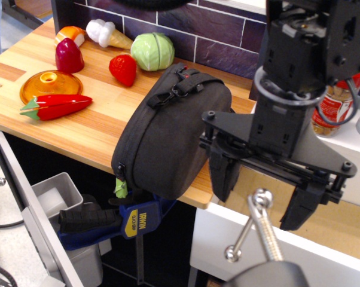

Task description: Unzip zipper bag

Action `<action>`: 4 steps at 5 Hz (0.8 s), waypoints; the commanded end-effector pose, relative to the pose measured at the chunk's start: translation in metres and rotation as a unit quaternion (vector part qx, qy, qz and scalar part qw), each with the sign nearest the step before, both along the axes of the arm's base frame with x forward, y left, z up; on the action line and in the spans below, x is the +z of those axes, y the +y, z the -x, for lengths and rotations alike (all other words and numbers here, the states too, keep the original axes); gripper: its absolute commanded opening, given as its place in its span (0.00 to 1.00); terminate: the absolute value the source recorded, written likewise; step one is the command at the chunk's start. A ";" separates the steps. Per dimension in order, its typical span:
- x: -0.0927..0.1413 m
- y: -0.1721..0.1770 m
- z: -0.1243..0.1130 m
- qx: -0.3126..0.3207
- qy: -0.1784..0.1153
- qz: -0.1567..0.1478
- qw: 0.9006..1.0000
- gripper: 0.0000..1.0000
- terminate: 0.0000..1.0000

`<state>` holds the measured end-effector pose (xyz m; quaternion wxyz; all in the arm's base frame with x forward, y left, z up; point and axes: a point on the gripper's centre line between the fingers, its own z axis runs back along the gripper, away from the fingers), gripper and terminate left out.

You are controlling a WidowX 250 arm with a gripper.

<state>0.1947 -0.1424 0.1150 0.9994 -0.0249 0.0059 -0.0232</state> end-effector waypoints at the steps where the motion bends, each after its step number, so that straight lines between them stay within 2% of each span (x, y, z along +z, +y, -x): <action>1: 0.000 0.000 0.000 0.000 0.000 0.000 1.000 1.00 0.00; 2: 0.007 0.030 0.005 -0.018 -0.014 0.003 1.000 1.00 0.00; 3: 0.006 0.053 0.007 -0.031 -0.010 -0.006 0.999 1.00 0.00; 4: -0.003 0.081 0.009 -0.038 -0.034 0.000 0.999 1.00 0.00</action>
